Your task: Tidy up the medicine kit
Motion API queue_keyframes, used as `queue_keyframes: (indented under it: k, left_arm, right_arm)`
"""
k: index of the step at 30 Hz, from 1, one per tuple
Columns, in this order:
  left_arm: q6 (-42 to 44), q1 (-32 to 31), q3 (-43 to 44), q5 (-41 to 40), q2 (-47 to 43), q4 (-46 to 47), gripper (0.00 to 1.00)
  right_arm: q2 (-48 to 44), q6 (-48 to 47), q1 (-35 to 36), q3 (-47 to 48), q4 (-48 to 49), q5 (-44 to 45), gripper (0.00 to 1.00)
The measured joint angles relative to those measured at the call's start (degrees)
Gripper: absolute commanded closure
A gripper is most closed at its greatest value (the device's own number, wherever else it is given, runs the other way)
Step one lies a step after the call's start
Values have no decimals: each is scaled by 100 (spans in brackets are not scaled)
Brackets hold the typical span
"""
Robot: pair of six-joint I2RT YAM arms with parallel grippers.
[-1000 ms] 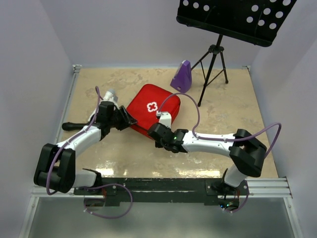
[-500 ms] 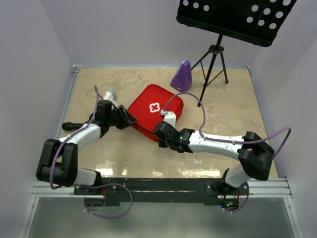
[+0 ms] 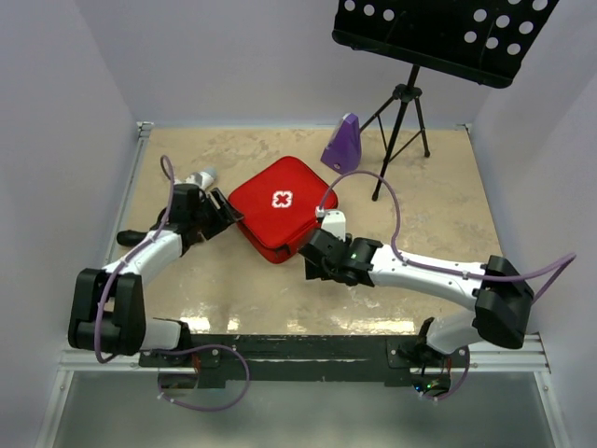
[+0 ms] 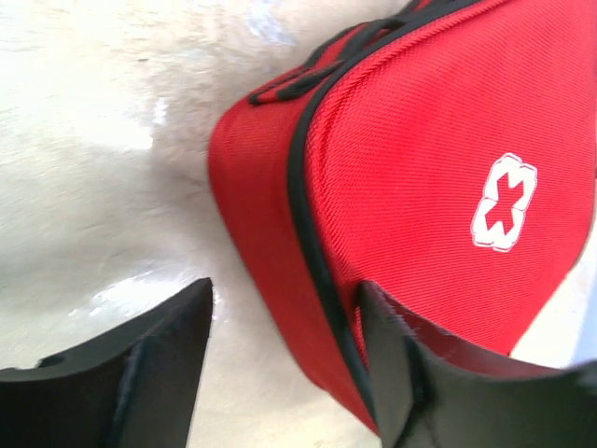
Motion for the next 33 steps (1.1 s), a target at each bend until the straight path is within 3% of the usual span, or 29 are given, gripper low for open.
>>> queue_keyframes:
  k: [4, 6, 15, 24, 33]
  left_arm:
    - [199, -4, -15, -310, -498, -457, 22]
    - [326, -52, -107, -588, -1060, -739, 0]
    - [852, -872, -555, -1777, -3849, -1167, 0]
    - [837, -938, -472, -2743, -3543, -2065, 0]
    - [837, -940, -435, -2970, -3423, -2251, 0]
  right_arm:
    - [-267, -81, 0, 195, 61, 66, 30]
    - [-595, -151, 2, 160, 280, 127, 30]
    - [-2570, -516, 0, -966, 1869, 590, 25]
    - [-3034, -769, -2, -1421, 2452, 1095, 18]
    - [-3434, -940, -4, -1593, 2632, 1416, 16]
